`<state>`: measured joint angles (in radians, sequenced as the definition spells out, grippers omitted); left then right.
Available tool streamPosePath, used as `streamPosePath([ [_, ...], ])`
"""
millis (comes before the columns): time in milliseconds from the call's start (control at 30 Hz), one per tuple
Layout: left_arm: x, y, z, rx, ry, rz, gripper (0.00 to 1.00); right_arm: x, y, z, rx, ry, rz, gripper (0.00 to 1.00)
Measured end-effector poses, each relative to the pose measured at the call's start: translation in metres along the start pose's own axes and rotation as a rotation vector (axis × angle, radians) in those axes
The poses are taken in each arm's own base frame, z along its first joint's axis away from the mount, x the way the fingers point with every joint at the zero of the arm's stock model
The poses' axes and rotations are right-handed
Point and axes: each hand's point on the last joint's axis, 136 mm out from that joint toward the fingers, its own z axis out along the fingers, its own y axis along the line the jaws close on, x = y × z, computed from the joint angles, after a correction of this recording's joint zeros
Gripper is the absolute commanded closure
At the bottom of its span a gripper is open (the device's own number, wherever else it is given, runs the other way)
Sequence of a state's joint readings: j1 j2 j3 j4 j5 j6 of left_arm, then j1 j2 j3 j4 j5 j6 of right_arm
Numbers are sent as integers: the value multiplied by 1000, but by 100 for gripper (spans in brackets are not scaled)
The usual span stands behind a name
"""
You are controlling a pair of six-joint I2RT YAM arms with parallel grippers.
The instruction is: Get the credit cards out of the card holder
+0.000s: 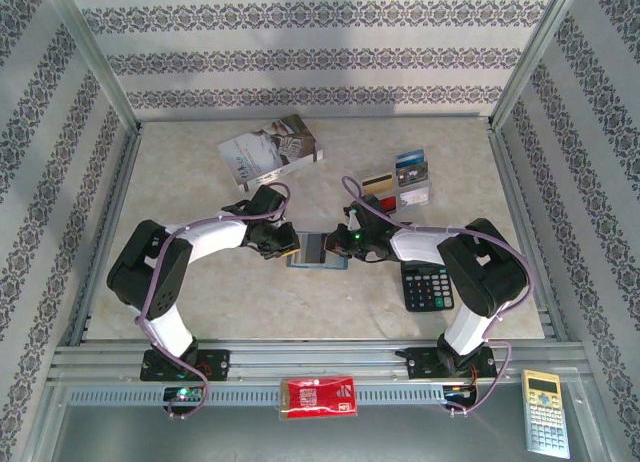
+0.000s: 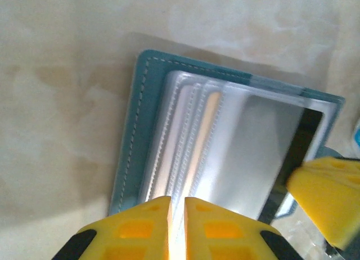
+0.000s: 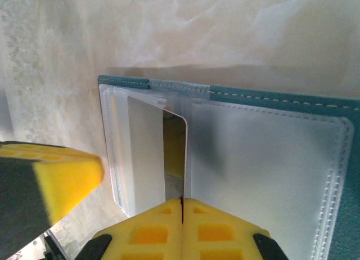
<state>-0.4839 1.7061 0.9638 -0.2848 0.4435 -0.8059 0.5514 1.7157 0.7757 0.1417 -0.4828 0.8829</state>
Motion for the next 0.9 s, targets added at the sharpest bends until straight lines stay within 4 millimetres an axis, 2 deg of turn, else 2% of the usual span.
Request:
streamPosePath([
  [233,-7,-24,-7,79,-2,35,86,0,0,0,1,2,1,93],
  [500,-5,-7,20,27,49,7,91,0,4,1,-20,6,-6,89],
  [700,-5,-7,21,26,48,7,94,0,8,3,-47,13,-14,84],
  [900,-5,-6,21,24,47,6,94,0,7,6,-53,17,-15,87],
])
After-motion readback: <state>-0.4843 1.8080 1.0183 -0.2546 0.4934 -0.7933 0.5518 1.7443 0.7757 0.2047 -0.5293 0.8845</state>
